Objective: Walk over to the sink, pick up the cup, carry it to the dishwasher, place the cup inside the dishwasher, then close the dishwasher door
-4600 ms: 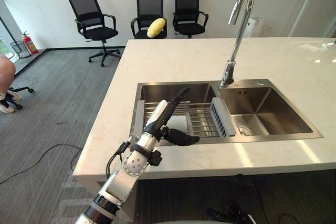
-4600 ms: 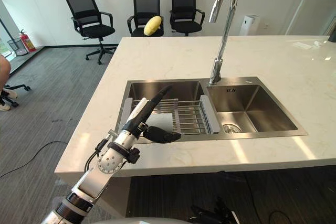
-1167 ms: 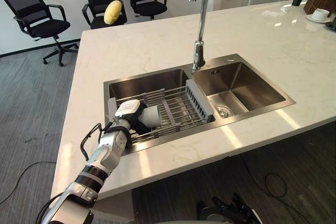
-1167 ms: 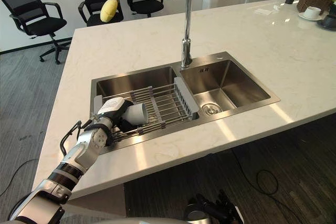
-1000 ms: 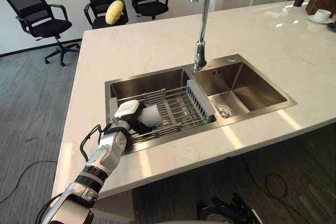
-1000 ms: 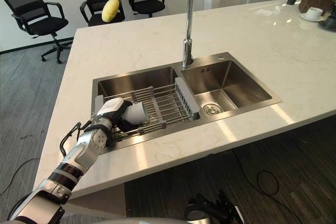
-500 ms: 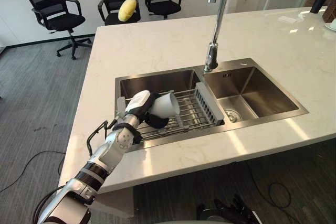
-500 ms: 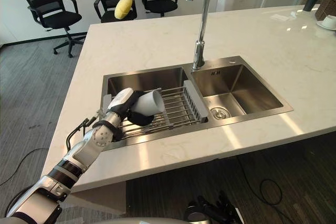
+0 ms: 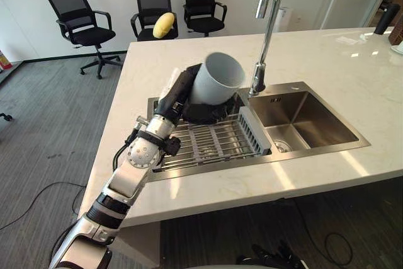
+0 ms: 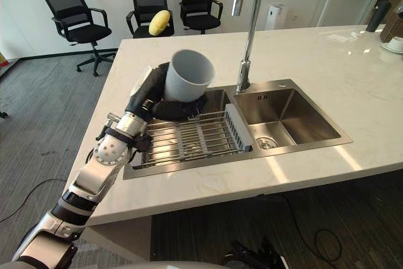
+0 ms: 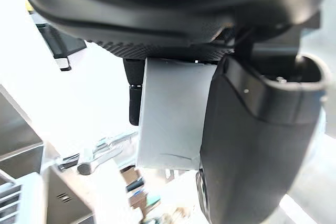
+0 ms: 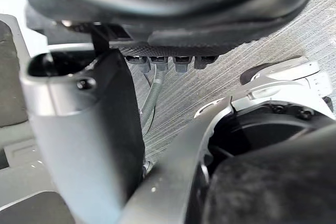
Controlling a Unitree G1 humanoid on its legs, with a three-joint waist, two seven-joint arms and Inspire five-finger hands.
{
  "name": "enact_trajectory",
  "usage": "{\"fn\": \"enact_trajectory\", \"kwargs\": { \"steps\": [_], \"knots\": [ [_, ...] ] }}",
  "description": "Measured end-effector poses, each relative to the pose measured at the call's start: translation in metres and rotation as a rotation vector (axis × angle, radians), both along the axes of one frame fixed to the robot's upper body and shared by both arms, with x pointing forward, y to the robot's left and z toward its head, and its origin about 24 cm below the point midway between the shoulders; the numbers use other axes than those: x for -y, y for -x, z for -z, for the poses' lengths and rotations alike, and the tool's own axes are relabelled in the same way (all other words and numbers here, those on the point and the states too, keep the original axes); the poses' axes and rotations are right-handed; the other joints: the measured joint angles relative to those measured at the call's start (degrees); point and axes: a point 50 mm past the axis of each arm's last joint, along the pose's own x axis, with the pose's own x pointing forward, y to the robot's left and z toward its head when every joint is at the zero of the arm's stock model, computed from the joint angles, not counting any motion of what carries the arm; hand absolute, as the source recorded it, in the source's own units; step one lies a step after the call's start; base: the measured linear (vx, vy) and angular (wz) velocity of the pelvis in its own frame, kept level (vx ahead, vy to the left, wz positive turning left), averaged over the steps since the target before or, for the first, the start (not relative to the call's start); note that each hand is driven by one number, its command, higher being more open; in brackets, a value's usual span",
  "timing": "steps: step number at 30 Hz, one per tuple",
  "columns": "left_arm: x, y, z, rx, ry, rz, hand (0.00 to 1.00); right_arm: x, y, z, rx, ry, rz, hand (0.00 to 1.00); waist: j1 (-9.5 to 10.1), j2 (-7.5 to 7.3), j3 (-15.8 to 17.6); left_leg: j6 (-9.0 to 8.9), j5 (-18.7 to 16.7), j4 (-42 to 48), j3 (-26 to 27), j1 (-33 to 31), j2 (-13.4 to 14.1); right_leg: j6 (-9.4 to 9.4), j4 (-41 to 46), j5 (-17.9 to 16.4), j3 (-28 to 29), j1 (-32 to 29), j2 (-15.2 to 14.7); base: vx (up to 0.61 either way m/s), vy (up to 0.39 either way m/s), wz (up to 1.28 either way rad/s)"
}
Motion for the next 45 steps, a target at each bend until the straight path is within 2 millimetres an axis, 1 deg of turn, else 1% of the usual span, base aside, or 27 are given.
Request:
{"fn": "enact_trajectory", "kwargs": {
  "steps": [1,4,6,7,9,11,13,16,21,24,27,28,29,30,31,32,33,34,35,36,37,38,39,40,41,44,45],
  "knots": [
    [-0.002,0.002,0.002,-0.007,0.021,-0.006,0.0,0.0,0.0,0.0,0.0,0.0,0.0,1.0,0.04,-0.04,0.0,0.02,0.01,0.0,-0.13,-0.08,-0.17,0.03,-0.06,0.02,-0.04,-0.02,-0.02,0.04,0.025,0.04],
    [-0.011,0.017,0.018,-0.067,0.109,-0.033,0.0,-0.003,-0.002,0.003,-0.006,-0.007,0.005,1.0,0.42,-0.37,-0.2,0.06,0.03,-0.05,-0.85,-0.4,-0.3,0.06,-0.46,0.04,-0.23,-0.01,-0.06,0.02,0.014,0.02],
    [-0.011,0.028,0.037,-0.128,0.145,-0.043,0.0,-0.008,-0.003,0.004,-0.013,-0.015,0.014,1.0,1.38,-0.69,-0.39,0.08,0.03,-0.11,-1.24,-0.53,-0.31,0.08,-0.56,0.03,-0.36,-0.01,-0.06,0.0,0.001,0.02],
    [-0.01,0.03,0.042,-0.144,0.155,-0.046,0.0,-0.009,-0.003,0.005,-0.013,-0.016,0.013,1.0,1.56,-0.75,-0.43,0.09,0.03,-0.12,-1.31,-0.58,-0.32,0.09,-0.57,0.02,-0.41,-0.01,-0.07,-0.01,0.0,0.06],
    [-0.012,0.041,0.058,-0.193,0.171,-0.066,0.0,-0.01,-0.006,0.004,-0.008,-0.015,0.009,1.0,1.94,-0.88,-0.51,0.26,-0.06,-0.13,-1.72,-0.68,-0.33,0.11,-0.58,-0.01,-0.72,0.07,-0.17,-0.02,-0.003,0.07],
    [-0.011,0.048,0.066,-0.219,0.179,-0.075,0.0,-0.01,-0.005,0.005,-0.011,-0.013,0.007,1.0,2.6,-0.94,-0.54,0.36,-0.13,-0.04,-1.88,-0.7,-0.32,0.12,-0.57,-0.01,-0.82,0.16,-0.23,-0.02,-0.002,0.02],
    [-0.011,0.053,0.069,-0.225,0.199,-0.081,0.0,-0.01,-0.004,0.004,-0.014,-0.011,0.002,1.0,2.93,-0.96,-0.55,0.42,-0.19,0.05,-2.03,-0.8,-0.3,0.12,-0.57,-0.02,-0.9,0.19,-0.3,-0.02,-0.002,0.02],
    [-0.011,0.062,0.07,-0.215,0.224,-0.078,0.0,-0.01,-0.005,0.004,-0.013,-0.004,-0.01,1.0,3.05,-1.0,-0.59,0.47,-0.31,0.11,-2.1,-0.98,-0.17,0.13,-0.57,0.0,-0.94,0.14,-0.36,0.0,0.0,0.0],
    [-0.008,0.076,0.065,-0.18,0.252,-0.048,0.0,-0.012,-0.014,-0.001,0.023,0.013,-0.055,1.0,3.28,-1.04,-0.62,0.62,-0.74,0.92,-1.62,-1.34,-0.29,0.35,-1.0,0.37,-0.54,-0.12,-0.23,0.0,0.007,-0.05],
    [-0.006,0.082,0.058,-0.139,0.262,-0.046,0.0,-0.013,-0.022,-0.006,0.066,0.021,-0.075,1.0,4.19,-1.19,-0.51,0.88,-1.21,1.32,-0.47,-1.7,-0.35,0.42,-1.76,1.19,0.48,-0.69,-0.17,-0.01,0.016,-0.21],
    [-0.006,0.083,0.05,-0.094,0.276,-0.058,0.0,-0.016,-0.037,-0.012,0.123,0.026,-0.114,1.0,4.51,-1.91,0.2,1.33,-2.43,3.0,-0.26,-2.6,-0.67,1.01,3.57,-0.68,0.67,-3.37,-1.22,-0.04,0.016,-0.05],
    [-0.005,0.082,0.047,-0.076,0.273,-0.069,0.0,-0.016,-0.043,-0.014,0.144,0.03,-0.12,1.0,4.64,-2.18,0.48,1.72,-2.69,3.93,-0.23,-3.31,-1.16,1.45,7.34,-1.06,0.32,-5.57,-1.99,-0.08,0.04,-0.01],
    [-0.005,0.081,0.045,-0.064,0.275,-0.075,0.0,-0.015,-0.048,-0.015,0.157,0.031,-0.122,1.0,4.73,-2.3,0.61,2.1,-2.57,4.25,-0.22,-4.1,-1.53,1.74,8.84,-0.83,0.04,-6.97,-2.52,-0.1,0.052,-0.01],
    [-0.006,0.077,0.041,-0.041,0.278,-0.083,0.0,-0.016,-0.059,-0.017,0.183,0.031,-0.129,1.0,5.31,-2.42,1.13,2.95,-2.22,4.55,-0.06,-5.21,-1.77,2.02,10.51,-1.86,-0.05,-8.1,-3.44,-0.09,0.02,0.06],
    [-0.006,0.074,0.038,-0.025,0.28,-0.085,0.0,-0.017,-0.063,-0.018,0.192,0.029,-0.132,1.0,5.51,-2.44,1.98,3.24,-2.21,5.15,-0.16,-5.58,-2.05,1.69,16.62,-5.37,-0.06,-9.73,-4.28,-0.07,-0.027,0.37],
    [-0.006,0.07,0.04,-0.025,0.28,-0.093,0.0,-0.017,-0.065,-0.017,0.189,0.029,-0.136,1.0,5.51,-3.0,2.82,3.64,-2.19,6.52,-1.83,-5.89,-2.8,1.81,28.87,-11.18,-0.04,-10.95,-5.31,-0.02,-0.076,0.72],
    [-0.007,0.069,0.044,-0.04,0.28,-0.112,0.0,-0.016,-0.064,-0.016,0.178,0.028,-0.137,1.0,5.7,-3.32,2.68,3.97,-2.38,8.27,-3.99,-6.73,-3.52,2.02,33.91,-13.75,0.15,-10.28,-5.13,0.01,-0.076,0.78],
    [-0.009,0.069,0.045,-0.044,0.282,-0.125,0.0,-0.014,-0.065,-0.015,0.176,0.031,-0.138,1.0,5.99,-3.92,2.49,4.01,-2.42,9.29,-4.52,-7.4,-4.21,1.67,32.6,-14.07,0.24,-10.07,-5.33,-0.01,-0.029,0.5],
    [-0.01,0.069,0.047,-0.051,0.295,-0.147,0.0,-0.007,-0.069,-0.015,0.169,0.051,-0.156,1.0,7.15,-2.75,2.25,4.29,-2.17,10.42,-5.19,-9.85,-4.04,2.11,26.66,-13.92,0.21,-8.57,-4.3,-0.05,-0.008,0.2],
    [-0.011,0.068,0.044,-0.036,0.302,-0.153,0.0,-0.002,-0.081,-0.018,0.193,0.07,-0.175,1.0,8.05,-0.92,2.56,4.48,-1.9,11.13,-5.89,-12.11,-3.09,2.27,16.05,-13.78,0.53,-3.96,-2.5,-0.09,-0.026,0.16],
    [-0.012,0.067,0.043,-0.026,0.309,-0.161,0.0,0.001,-0.09,-0.02,0.21,0.081,-0.184,1.0,8.25,0.11,3.5,4.45,-1.94,11.73,-6.22,-12.91,-2.55,2.05,13.21,-13.79,1.0,-2.73,-1.53,-0.15,-0.082,0.34],
    [-0.015,0.064,0.044,-0.034,0.306,-0.173,0.0,0.003,-0.102,-0.022,0.229,0.087,-0.191,1.0,7.97,0.88,5.56,4.39,-1.82,13.75,-7.31,-13.78,-2.16,1.39,12.65,-12.82,1.72,-1.56,-0.42,-0.16,-0.08,0.4],
    [-0.016,0.064,0.049,-0.06,0.309,-0.181,0.0,0.003,-0.106,-0.023,0.232,0.089,-0.193,1.0,7.95,1.58,6.13,4.14,-1.96,14.16,-8.1,-13.67,-1.82,1.32,11.16,-12.28,1.1,-0.29,-0.04,-0.21,-0.064,0.42],
    [-0.017,0.067,0.054,-0.083,0.307,-0.192,0.0,0.003,-0.107,-0.023,0.233,0.088,-0.2,1.0,8.0,2.17,6.0,3.63,-1.97,14.13,-8.48,-13.73,-1.36,0.96,9.67,-11.45,0.36,0.35,0.58,-0.16,-0.052,0.24],
    [-0.02,0.069,0.057,-0.098,0.302,-0.205,0.0,0.0,-0.11,-0.023,0.236,0.083,-0.215,1.0,8.46,2.48,5.95,3.08,-1.77,14.06,-8.58,-14.35,-0.71,0.46,9.03,-10.76,0.24,0.67,1.18,-0.15,-0.054,0.11],
    [-0.024,0.075,0.059,-0.105,0.305,-0.217,0.0,-0.006,-0.113,-0.024,0.249,0.064,-0.23,1.0,9.05,2.56,5.91,2.51,-1.56,17.21,-8.89,-17.25,1.05,-0.74,10.24,-10.1,-0.07,-1.49,2.06,-0.13,-0.045,0.02],
    [-0.023,0.078,0.058,-0.103,0.308,-0.213,0.0,-0.005,-0.111,-0.024,0.244,0.064,-0.229,1.0,9.04,2.53,5.85,2.0,-1.09,17.26,-8.84,-18.15,1.24,-1.02,10.56,-9.99,-0.37,-2.14,2.04,-0.14,-0.045,0.1]
  ]
}}
